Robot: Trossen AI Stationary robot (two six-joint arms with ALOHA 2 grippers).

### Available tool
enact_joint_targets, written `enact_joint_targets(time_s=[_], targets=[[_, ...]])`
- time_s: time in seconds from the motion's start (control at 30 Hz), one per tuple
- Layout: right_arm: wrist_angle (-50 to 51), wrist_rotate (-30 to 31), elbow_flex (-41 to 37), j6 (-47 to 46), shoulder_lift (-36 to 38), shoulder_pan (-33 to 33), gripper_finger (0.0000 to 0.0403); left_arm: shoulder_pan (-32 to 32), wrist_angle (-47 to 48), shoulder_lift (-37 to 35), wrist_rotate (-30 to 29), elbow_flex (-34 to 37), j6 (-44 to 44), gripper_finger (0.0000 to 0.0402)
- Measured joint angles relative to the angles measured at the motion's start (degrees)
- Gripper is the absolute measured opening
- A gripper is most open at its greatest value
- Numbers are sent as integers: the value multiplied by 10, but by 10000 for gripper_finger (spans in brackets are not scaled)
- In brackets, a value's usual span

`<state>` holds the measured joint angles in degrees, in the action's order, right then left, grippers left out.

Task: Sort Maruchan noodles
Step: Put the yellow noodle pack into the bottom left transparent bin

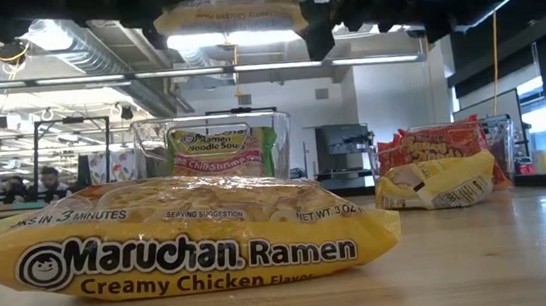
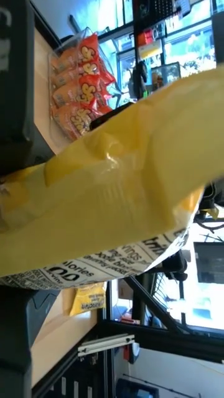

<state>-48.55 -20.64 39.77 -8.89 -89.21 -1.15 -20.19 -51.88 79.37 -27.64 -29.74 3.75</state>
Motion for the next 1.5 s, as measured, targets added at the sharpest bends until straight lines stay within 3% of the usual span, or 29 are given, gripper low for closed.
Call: enact_joint_targets(time_s=[0.2,0.37,0.57,0.77,0.93,1.23,1.5], targets=[[8,-3,9,-43,0,0,269,0,2,0,0,0,0,128],[101,30,44,-19,0,0,282,0,7,0,-6,0,-1,128],[229,55,80,33,36,0,327,0,5,0,-1,0,0,128],[228,52,81,34,44,0,374,1,3,0,0,-1,0,128],[216,37,80,34,12,-15,387,1,-3,0,-1,-1,0,128],[144,56,80,68,-5,-42,362,0,-10,-1,-14,-2,0,128],[134,96,80,83,-4,-41,263,1,-2,0,-11,-1,0,128]])
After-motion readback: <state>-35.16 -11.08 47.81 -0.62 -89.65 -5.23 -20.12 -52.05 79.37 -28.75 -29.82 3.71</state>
